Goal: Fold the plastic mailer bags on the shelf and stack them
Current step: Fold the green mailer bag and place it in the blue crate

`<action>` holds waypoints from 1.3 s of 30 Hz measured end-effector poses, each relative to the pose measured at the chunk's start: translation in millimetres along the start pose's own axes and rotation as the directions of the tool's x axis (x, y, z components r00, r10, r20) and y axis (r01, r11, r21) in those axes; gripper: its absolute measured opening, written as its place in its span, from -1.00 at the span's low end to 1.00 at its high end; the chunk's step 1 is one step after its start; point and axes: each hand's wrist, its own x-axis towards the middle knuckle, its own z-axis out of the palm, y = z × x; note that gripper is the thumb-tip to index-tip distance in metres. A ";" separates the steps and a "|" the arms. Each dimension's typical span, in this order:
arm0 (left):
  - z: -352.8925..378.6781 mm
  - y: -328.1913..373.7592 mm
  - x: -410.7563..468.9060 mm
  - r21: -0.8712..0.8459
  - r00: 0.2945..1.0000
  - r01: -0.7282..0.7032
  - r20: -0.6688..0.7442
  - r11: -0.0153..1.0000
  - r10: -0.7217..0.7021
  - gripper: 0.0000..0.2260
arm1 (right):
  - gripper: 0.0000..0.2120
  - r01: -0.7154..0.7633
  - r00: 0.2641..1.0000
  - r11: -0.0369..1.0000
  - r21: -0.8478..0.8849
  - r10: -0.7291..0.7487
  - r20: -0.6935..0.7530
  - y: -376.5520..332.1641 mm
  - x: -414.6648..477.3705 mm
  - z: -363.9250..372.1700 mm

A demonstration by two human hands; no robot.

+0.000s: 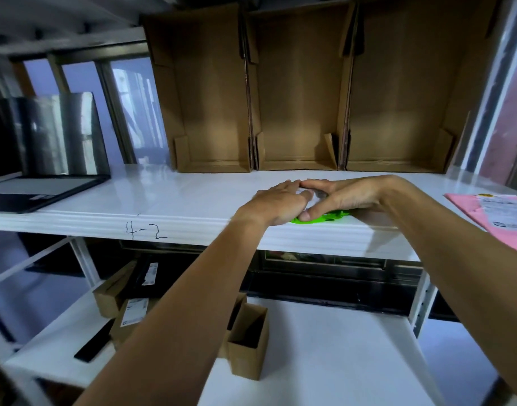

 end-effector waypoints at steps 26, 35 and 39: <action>0.2 -1.4 0.5 -0.009 1.000 0.009 0.010 1.000 -0.009 -0.44 | 0.14 -0.048 0.998 0.998 -0.031 0.049 0.038 16.6 -12.6 -12.6; 0.4 -1.6 -0.8 -0.040 1.000 0.022 0.018 0.999 -0.022 -0.44 | 0.10 -0.011 0.996 0.994 0.105 0.001 0.092 44.5 -31.8 -22.7; 0.9 -3.6 1.8 -0.027 1.000 0.021 0.012 0.999 -0.021 -0.43 | 0.01 -0.046 0.996 0.986 0.157 0.032 0.087 36.0 -34.5 -27.6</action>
